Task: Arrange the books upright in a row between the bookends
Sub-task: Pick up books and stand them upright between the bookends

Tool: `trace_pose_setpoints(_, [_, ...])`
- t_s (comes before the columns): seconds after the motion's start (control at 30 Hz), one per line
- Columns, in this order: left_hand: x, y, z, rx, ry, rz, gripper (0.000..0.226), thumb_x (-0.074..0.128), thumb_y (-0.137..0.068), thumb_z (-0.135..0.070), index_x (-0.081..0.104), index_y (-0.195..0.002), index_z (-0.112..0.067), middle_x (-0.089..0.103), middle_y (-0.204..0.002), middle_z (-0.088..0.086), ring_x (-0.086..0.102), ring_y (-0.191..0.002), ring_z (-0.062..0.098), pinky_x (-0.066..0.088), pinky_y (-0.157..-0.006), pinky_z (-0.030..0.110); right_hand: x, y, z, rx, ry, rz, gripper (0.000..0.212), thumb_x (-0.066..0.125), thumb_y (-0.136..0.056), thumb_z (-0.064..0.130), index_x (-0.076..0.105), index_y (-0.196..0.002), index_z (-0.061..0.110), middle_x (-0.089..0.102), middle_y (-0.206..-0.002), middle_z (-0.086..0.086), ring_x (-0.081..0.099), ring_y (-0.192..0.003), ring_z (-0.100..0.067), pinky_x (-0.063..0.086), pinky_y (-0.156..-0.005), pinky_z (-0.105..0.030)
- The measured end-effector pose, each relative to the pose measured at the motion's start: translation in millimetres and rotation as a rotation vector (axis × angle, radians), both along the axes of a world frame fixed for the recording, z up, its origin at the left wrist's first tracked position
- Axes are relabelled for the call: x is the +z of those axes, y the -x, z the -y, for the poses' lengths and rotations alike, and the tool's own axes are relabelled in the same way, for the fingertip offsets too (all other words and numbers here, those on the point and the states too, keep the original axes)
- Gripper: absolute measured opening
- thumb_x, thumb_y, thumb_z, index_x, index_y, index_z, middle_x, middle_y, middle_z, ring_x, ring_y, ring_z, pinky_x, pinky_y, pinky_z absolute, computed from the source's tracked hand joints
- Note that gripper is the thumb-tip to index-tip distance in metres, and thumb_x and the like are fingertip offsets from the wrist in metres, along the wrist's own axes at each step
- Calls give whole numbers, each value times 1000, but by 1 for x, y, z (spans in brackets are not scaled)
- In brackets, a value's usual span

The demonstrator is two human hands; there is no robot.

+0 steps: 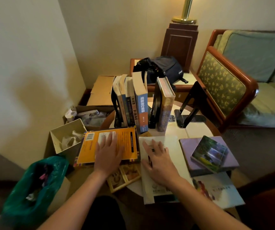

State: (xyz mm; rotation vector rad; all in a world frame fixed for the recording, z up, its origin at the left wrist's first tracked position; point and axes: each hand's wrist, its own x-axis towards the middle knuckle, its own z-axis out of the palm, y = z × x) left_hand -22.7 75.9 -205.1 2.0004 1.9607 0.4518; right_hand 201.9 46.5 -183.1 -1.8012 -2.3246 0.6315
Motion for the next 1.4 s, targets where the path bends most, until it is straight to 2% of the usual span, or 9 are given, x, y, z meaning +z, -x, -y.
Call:
trace_pose_setpoints(0.13, [-2, 44, 16, 65, 98, -150, 70, 18, -99, -61, -1, -159, -31, -6, -167, -1, -7, -154, 26, -3, -125, 49, -4, 20, -1, 59, 99, 35, 66, 24, -101, 65, -12, -154, 51, -28, -163, 2, -40, -143, -26, -18, -119, -55])
trace_pose_setpoints(0.3, [0, 75, 24, 208, 153, -116, 76, 17, -94, -73, 11, -158, -33, -4, -167, -3, 1, -154, 25, 3, -125, 51, -13, 44, -5, 87, 113, 109, 63, 21, -97, 71, -10, -151, 58, -41, -157, 6, -52, -134, -23, -30, -111, -56])
trace_pose_setpoints(0.4, [-1, 90, 24, 383, 212, 148, 80, 42, -89, -73, 20, -156, -37, 10, -167, 4, 27, -147, 37, 29, -117, 59, -20, 47, -3, 79, 29, 195, 62, 18, -97, 72, -13, -149, 60, -42, -157, 4, -51, -135, -22, -27, -112, -57])
trace_pose_setpoints(0.5, [2, 100, 22, 457, 232, 610, 81, 68, -86, -52, 30, -155, -34, 41, -155, 7, 56, -122, 30, 54, -96, 47, -19, 47, -1, 75, 12, 228, 61, 17, -96, 72, -12, -149, 60, -42, -157, 5, -48, -138, -22, -26, -114, -56])
trace_pose_setpoints(0.6, [7, 103, 21, 486, 278, 919, 67, 74, -86, -28, 46, -146, -39, 45, -146, 7, 60, -104, 22, 56, -90, 43, -18, 48, -1, 81, 9, 270, 63, 16, -96, 74, -16, -148, 60, -43, -156, 4, -47, -139, -23, -24, -115, -56])
trace_pose_setpoints(0.77, [4, 109, 18, 518, 385, 1284, 53, 78, -77, -14, 68, -124, -38, 53, -136, 5, 63, -111, 34, 56, -93, 51, -20, 47, -1, 83, -5, 294, 66, 15, -94, 77, -20, -147, 60, -44, -156, 4, -46, -140, -23, -23, -115, -57])
trace_pose_setpoints(1.07, [36, 106, 34, 367, 236, 1229, 47, 60, -95, -8, 61, -131, -38, 60, -133, 1, 71, -103, 23, 60, -77, 35, -17, 41, 2, 116, 11, 251, 68, 15, -93, 78, -27, -143, 60, -43, -156, 9, -46, -140, -17, -24, -116, -55])
trace_pose_setpoints(1.23, [89, 106, 49, 245, 126, 1174, 57, 58, -96, -5, 54, -138, -44, 62, -131, 0, 73, -99, 20, 61, -73, 29, 3, 50, 23, 75, 92, -115, 65, 25, -95, 74, -15, -145, 64, -30, -161, 17, -40, -142, -9, -30, -112, -42])
trace_pose_setpoints(1.4, [142, 98, 73, 106, 68, 1073, 59, 56, -97, -6, 52, -139, -48, 72, -119, -8, 73, -103, 20, 60, -83, 34, 36, 54, 34, 36, 180, -444, 68, 37, -92, 75, 0, -148, 65, -20, -164, 20, -23, -150, -11, -1, -122, -51])
